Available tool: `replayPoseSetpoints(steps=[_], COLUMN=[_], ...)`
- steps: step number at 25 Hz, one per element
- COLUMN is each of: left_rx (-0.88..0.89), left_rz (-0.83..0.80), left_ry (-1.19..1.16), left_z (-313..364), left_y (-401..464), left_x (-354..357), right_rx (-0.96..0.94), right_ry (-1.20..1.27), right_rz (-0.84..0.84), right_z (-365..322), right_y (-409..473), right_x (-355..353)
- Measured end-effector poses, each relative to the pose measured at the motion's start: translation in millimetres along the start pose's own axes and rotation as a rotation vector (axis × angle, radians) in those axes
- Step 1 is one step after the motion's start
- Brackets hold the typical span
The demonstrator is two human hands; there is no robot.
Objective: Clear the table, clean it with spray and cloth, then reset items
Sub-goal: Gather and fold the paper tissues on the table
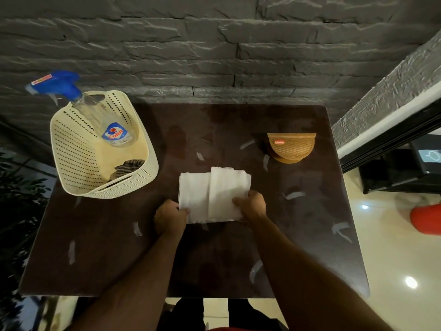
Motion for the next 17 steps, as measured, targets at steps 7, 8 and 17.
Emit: replayPoseSetpoints(steps=[7,8,17], left_rx=[0.002,-0.001,-0.004], left_rz=[-0.011,-0.013,-0.012], left_ry=[0.005,0.008,0.027], left_z=[2,1,2], left_y=[2,3,3], left_x=[0,-1,-3], right_rx=[-0.087,-0.1,-0.072], right_ry=[-0.108,-0.124,-0.204], right_rz=[-0.054,-0.047,-0.014], right_z=[-7,-5,10], right_y=[-1,0,6], right_x=[1,2,-9])
Point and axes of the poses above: each hand's wrist, its own y-axis towards the middle knuckle, its own x-axis out of the palm, z = x × y, the point moved 3 cm from there along y, towards the middle knuckle, and after that the axes turned 7 degrees about -z, right-handed, at the moved point
